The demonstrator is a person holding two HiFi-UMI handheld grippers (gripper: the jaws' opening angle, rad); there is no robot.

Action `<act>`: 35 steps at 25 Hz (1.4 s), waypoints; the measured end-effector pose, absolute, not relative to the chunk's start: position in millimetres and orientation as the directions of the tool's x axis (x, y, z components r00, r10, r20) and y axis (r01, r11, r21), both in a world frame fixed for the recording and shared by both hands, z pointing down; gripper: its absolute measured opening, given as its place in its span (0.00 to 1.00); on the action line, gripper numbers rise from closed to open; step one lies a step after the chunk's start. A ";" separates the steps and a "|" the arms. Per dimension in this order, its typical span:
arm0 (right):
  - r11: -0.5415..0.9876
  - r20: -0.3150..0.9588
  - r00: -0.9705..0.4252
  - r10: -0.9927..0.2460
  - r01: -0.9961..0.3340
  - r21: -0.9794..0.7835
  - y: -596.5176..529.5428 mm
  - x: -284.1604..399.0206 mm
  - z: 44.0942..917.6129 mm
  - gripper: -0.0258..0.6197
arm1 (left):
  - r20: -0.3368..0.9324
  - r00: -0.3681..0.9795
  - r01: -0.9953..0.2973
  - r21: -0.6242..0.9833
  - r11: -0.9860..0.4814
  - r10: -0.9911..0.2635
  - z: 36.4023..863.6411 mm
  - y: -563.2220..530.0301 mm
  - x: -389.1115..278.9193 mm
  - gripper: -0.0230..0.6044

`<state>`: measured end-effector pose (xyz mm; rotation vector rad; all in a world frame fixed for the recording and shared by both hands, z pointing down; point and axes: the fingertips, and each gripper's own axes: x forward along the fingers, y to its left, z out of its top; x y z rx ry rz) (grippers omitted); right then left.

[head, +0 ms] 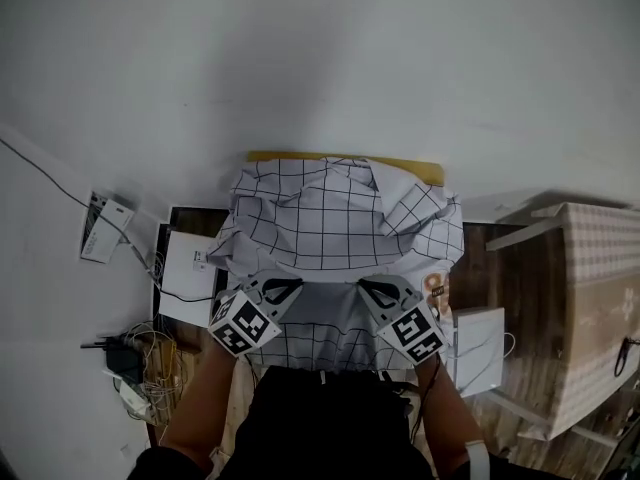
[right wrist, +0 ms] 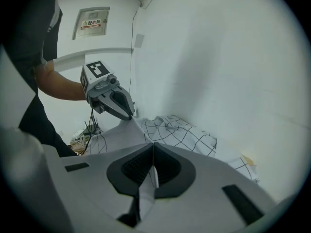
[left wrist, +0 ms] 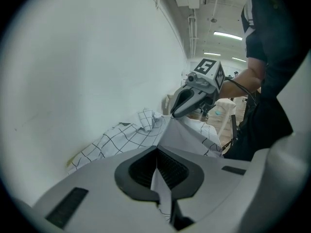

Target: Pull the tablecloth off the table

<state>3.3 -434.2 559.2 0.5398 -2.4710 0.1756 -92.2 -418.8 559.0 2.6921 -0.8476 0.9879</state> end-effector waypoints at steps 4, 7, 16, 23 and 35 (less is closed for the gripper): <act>0.903 0.542 -0.755 -0.369 -0.428 0.018 -439.8 8.1 535.4 0.07 | 0.601 0.632 -0.570 -0.068 -0.819 -0.490 535.9 -423.8 -87.8 0.06; 0.899 0.507 -0.771 -0.385 -0.437 0.019 -444.2 9.2 514.9 0.07 | 0.558 0.641 -0.603 -0.058 -0.795 -0.527 518.2 -428.5 -88.3 0.06; 0.893 0.426 -0.794 -0.434 -0.443 0.084 -461.3 8.2 453.3 0.07 | 0.463 0.662 -0.626 -0.090 -0.775 -0.589 459.9 -444.7 -89.0 0.06; 0.889 0.359 -0.817 -0.451 -0.447 0.101 -464.5 7.3 410.8 0.07 | 0.369 0.682 -0.662 -0.056 -0.748 -0.631 418.6 -449.2 -89.7 0.06; 0.886 0.236 -0.856 -0.460 -0.424 0.188 -474.9 -1.6 326.0 0.07 | 0.261 0.700 -0.682 -0.034 -0.731 -0.665 340.1 -458.5 -97.0 0.06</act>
